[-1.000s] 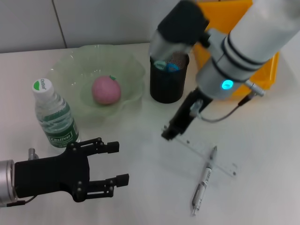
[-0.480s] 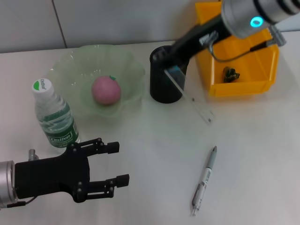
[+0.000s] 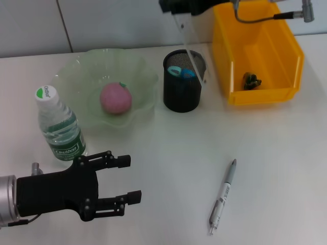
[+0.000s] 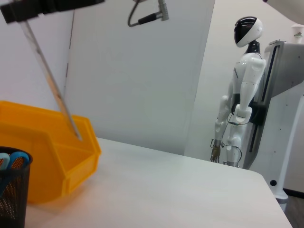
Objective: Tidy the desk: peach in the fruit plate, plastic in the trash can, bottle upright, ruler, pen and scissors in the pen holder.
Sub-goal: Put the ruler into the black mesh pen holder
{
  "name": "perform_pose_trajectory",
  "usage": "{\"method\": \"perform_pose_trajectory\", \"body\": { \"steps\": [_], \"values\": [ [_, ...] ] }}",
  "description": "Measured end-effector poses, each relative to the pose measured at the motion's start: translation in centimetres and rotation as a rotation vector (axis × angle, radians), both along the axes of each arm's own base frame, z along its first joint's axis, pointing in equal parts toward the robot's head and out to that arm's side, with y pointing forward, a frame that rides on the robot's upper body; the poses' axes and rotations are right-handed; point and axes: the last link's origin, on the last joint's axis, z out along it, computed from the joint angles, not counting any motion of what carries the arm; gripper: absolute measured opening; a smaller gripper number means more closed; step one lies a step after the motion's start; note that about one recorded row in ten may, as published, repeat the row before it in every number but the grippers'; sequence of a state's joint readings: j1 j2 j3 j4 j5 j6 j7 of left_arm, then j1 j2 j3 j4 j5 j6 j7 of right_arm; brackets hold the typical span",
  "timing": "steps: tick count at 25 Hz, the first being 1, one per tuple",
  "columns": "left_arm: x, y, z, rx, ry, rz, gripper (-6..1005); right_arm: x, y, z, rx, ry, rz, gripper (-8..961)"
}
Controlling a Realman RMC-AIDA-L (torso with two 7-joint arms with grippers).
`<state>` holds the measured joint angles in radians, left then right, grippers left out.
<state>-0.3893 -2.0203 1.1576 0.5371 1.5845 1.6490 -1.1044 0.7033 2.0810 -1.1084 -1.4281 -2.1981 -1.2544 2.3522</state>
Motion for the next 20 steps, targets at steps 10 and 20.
{"method": "perform_pose_trajectory", "body": {
  "steps": [10, 20],
  "values": [
    [0.1, 0.1, 0.0, 0.0, -0.001, -0.005, 792, 1.2, 2.1, -0.4, 0.127, 0.11, 0.046, 382],
    [0.1, 0.2, 0.0, 0.002, 0.001, -0.004, 792, 2.4, 3.7, -3.2, 0.151, 0.067, 0.067, 382]
  ]
}}
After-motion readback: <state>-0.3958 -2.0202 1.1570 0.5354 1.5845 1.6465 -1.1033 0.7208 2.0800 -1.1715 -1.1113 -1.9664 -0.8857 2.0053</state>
